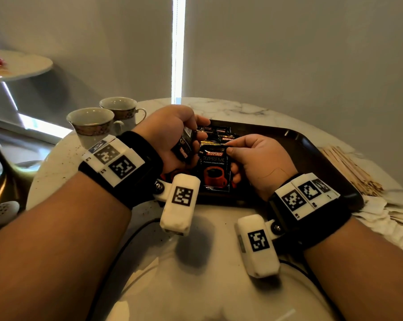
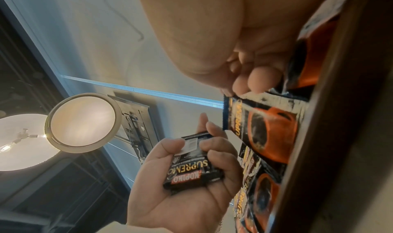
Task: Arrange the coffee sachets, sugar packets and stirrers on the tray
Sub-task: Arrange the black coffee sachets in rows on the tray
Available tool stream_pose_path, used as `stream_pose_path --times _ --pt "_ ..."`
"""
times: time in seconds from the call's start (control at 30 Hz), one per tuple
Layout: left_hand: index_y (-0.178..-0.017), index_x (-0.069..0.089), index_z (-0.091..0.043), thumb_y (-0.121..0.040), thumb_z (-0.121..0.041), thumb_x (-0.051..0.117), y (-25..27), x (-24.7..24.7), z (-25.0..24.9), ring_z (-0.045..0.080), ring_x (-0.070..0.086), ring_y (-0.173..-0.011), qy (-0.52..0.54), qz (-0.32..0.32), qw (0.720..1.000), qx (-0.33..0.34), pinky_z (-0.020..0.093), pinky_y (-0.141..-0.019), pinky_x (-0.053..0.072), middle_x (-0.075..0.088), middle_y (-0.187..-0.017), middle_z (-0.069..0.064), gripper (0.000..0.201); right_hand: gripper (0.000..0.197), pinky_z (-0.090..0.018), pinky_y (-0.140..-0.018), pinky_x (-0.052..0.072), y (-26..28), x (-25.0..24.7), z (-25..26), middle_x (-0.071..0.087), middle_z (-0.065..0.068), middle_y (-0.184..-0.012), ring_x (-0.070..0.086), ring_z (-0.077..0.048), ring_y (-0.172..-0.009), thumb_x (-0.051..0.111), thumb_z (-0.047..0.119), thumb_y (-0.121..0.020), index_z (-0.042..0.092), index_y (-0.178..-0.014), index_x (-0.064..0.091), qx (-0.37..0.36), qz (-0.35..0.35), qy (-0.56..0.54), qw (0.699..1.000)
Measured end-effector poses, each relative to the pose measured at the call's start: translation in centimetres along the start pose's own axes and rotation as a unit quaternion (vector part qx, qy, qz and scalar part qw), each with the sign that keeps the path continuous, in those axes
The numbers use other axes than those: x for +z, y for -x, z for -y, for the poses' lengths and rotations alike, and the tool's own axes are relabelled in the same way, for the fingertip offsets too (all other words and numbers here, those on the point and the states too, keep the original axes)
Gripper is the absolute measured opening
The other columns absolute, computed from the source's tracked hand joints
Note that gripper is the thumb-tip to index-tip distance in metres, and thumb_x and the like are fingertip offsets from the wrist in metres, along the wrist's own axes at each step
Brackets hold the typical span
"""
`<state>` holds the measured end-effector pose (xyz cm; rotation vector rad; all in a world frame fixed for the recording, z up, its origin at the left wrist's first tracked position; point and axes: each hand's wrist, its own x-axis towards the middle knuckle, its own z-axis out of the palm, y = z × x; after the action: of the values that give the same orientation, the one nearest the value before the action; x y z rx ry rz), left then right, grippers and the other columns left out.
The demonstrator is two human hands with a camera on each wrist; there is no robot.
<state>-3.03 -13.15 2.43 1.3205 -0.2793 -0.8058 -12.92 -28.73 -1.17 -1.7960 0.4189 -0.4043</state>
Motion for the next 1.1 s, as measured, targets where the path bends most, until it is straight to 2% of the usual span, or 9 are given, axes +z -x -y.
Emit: stream_pose_path --times 0.07,0.2,0.4,0.63,0.77,0.93,1.1 --pt "-0.111 0.064 -0.014 -0.086 -0.011 0.038 0.1 0.1 0.0 0.016 0.051 -0.061 0.005 0.005 1.0 0.0 0.031 -0.059 0.05 0.056 -0.084 0.006 0.037 0.01 -0.034 -0.051 0.049 0.0 0.1 0.2 0.062 -0.01 -0.06 0.054 -0.021 -0.044 0.059 0.009 -0.098 0.011 -0.1 0.069 0.011 0.01 0.0 1.0" --pt "-0.112 0.065 -0.014 -0.086 -0.011 0.038 0.1 0.1 0.2 0.017 0.053 -0.065 -0.006 0.012 1.0 0.001 0.038 -0.068 0.055 0.056 -0.087 0.006 0.038 0.011 -0.034 -0.051 0.05 0.0 0.3 0.5 0.062 -0.011 -0.061 0.055 -0.02 -0.044 0.058 0.008 -0.098 0.01 -0.103 0.068 0.026 0.023 -0.001 0.999" --pt "-0.105 0.067 -0.015 -0.084 -0.009 0.04 -0.1 0.3 0.5 0.018 0.055 -0.064 -0.026 0.001 1.0 0.006 0.042 -0.077 0.052 0.059 -0.086 0.006 0.035 0.012 -0.031 -0.05 0.051 0.1 0.5 1.0 0.062 -0.008 -0.058 0.057 -0.017 -0.042 0.057 0.006 -0.099 0.011 -0.103 0.067 0.04 0.036 0.008 0.998" --pt "-0.107 0.066 -0.014 -0.084 -0.01 0.04 -0.3 0.3 0.6 0.017 0.056 -0.061 -0.019 -0.003 1.0 0.009 0.041 -0.072 0.055 0.06 -0.085 0.006 0.035 0.014 -0.027 -0.05 0.053 0.4 0.7 1.2 0.063 -0.01 -0.064 0.059 -0.019 -0.048 0.058 0.003 -0.097 0.01 -0.106 0.066 0.048 0.042 0.007 0.998" --pt "-0.109 0.066 -0.013 -0.085 -0.009 0.04 -0.3 0.4 0.7 0.019 0.055 -0.064 -0.025 -0.013 0.999 0.014 0.04 -0.073 0.053 0.059 -0.089 0.008 0.035 0.016 -0.024 -0.048 0.055 0.6 0.7 1.2 0.065 -0.011 -0.067 0.062 -0.018 -0.049 0.06 0.0 -0.095 0.01 -0.107 0.067 0.052 0.039 0.005 0.998" --pt "-0.111 0.066 -0.01 -0.087 -0.008 0.039 -0.3 0.6 0.8 0.02 0.054 -0.066 -0.023 -0.019 0.999 0.017 0.038 -0.072 0.052 0.058 -0.091 0.01 0.036 0.025 -0.022 -0.044 0.053 0.6 0.8 1.5 0.064 -0.014 -0.072 0.063 -0.018 -0.049 0.059 -0.003 -0.095 0.004 -0.119 0.063 0.07 0.043 -0.012 0.997" --pt "-0.11 0.065 -0.008 -0.087 -0.006 0.039 -0.3 0.7 1.1 0.021 0.053 -0.068 -0.023 -0.027 0.999 0.022 0.036 -0.07 0.051 0.057 -0.09 0.011 0.035 0.032 -0.02 -0.043 0.051 0.9 0.9 1.5 0.065 -0.014 -0.073 0.064 -0.015 -0.047 0.059 -0.005 -0.095 0.004 -0.125 0.061 0.074 0.044 -0.024 0.996"
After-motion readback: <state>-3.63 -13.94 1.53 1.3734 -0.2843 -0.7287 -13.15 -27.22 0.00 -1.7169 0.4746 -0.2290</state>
